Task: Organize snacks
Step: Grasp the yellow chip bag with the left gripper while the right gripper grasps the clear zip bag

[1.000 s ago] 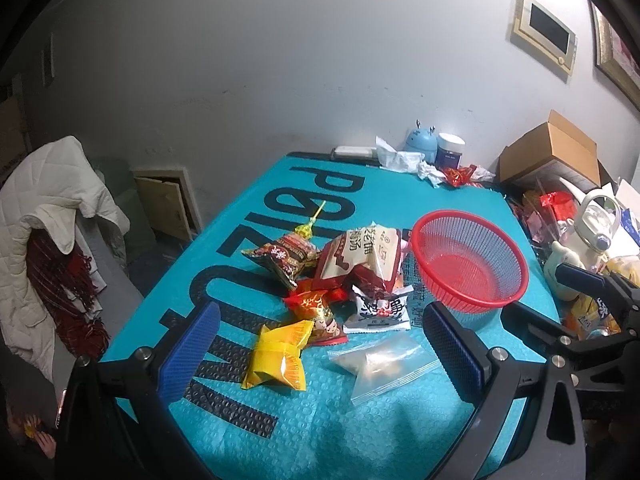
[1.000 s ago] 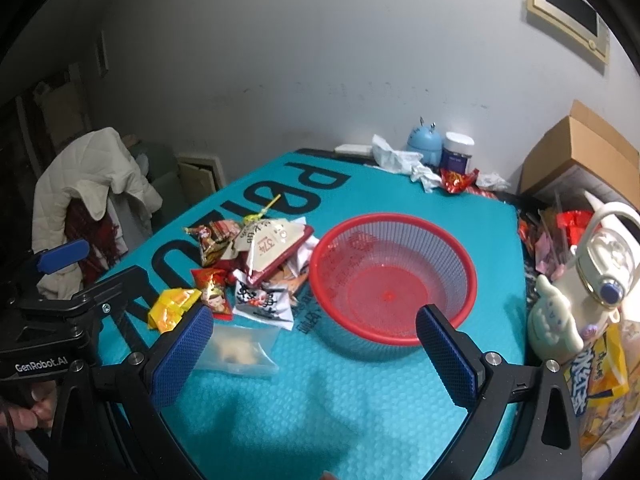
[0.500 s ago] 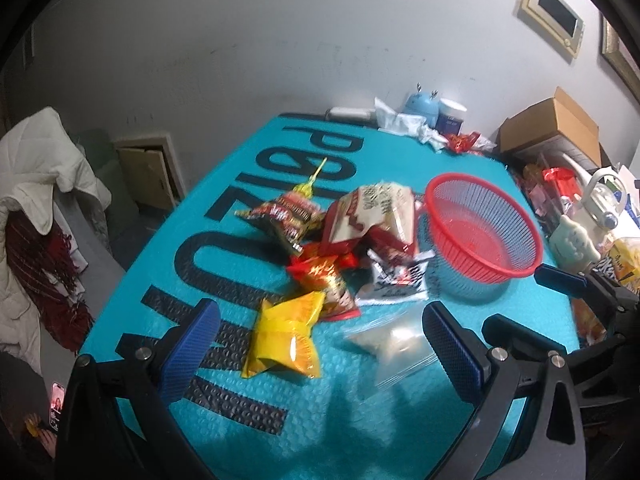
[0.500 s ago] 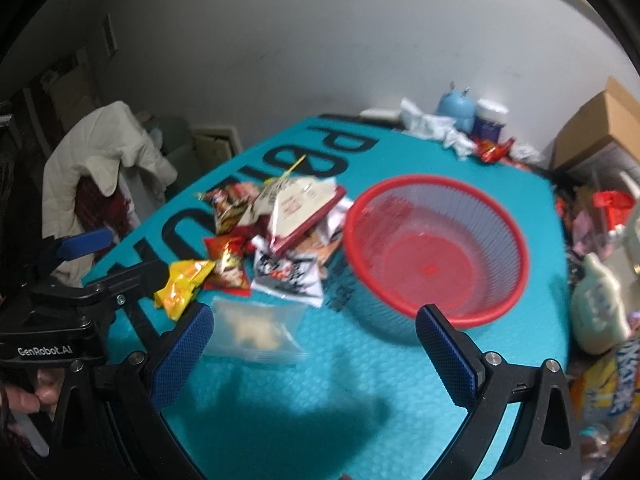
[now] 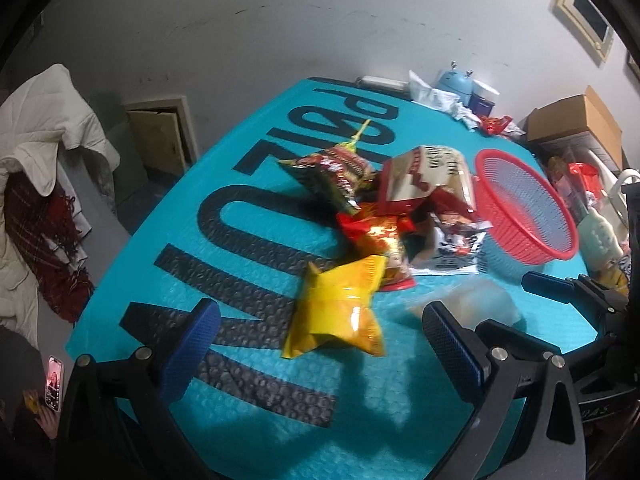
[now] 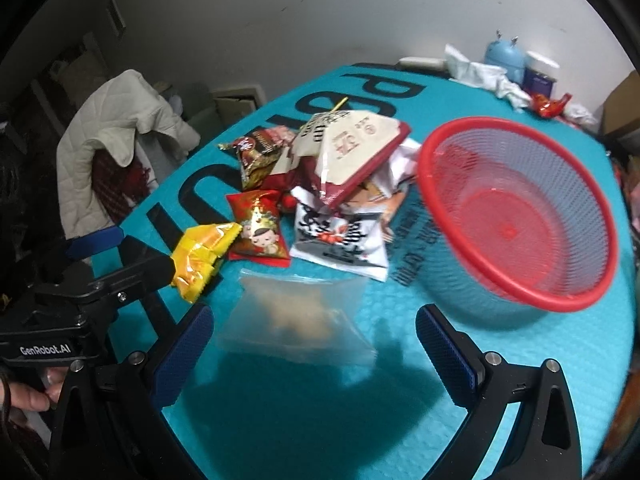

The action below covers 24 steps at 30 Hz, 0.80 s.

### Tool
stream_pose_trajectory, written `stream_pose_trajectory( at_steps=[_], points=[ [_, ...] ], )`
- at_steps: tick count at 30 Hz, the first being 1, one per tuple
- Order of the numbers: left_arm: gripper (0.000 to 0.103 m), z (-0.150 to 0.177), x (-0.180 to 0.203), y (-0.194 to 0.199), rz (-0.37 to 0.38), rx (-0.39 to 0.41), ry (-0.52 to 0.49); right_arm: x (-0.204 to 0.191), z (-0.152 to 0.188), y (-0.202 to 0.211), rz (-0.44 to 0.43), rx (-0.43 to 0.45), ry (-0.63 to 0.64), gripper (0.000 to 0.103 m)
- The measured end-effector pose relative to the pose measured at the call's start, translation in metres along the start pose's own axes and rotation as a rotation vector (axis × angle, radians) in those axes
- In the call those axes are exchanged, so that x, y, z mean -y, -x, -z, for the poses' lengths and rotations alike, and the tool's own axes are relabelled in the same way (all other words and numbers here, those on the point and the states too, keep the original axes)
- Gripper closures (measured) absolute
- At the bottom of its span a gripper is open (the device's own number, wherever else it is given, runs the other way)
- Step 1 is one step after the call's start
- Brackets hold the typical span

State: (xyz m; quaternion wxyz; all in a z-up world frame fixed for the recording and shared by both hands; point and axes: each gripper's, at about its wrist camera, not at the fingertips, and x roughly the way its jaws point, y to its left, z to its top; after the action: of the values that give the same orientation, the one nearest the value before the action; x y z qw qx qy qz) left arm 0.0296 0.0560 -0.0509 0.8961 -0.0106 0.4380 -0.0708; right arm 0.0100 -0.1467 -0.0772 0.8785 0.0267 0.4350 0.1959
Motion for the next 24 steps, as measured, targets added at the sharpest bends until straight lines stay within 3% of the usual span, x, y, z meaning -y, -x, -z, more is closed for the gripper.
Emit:
stream_pose_trajectory(
  at_steps=[9,14,20,23,24],
  points=[
    [0.000,-0.001,-0.015,-0.017,-0.024,-0.041,0.006,-0.007,-0.002,-0.028,0.001,-0.076,0.017,0.001],
    [0.000,0.000,-0.011,-0.029,0.006,-0.068,-0.003,-0.002,0.001,-0.035,-0.013,-0.099,0.009,0.017],
    [0.020,0.001,-0.004,-0.050,0.062,-0.138,-0.002,-0.002,0.005,-0.030,-0.017,-0.083,0.035,0.024],
    [0.034,0.004,-0.002,-0.055,0.054,-0.144,-0.002,0.000,0.008,-0.029,-0.012,-0.079,0.039,0.025],
    [0.048,0.004,0.000,-0.054,0.050,-0.129,-0.018,0.001,0.009,-0.029,-0.011,-0.077,0.039,0.025]
  ],
)
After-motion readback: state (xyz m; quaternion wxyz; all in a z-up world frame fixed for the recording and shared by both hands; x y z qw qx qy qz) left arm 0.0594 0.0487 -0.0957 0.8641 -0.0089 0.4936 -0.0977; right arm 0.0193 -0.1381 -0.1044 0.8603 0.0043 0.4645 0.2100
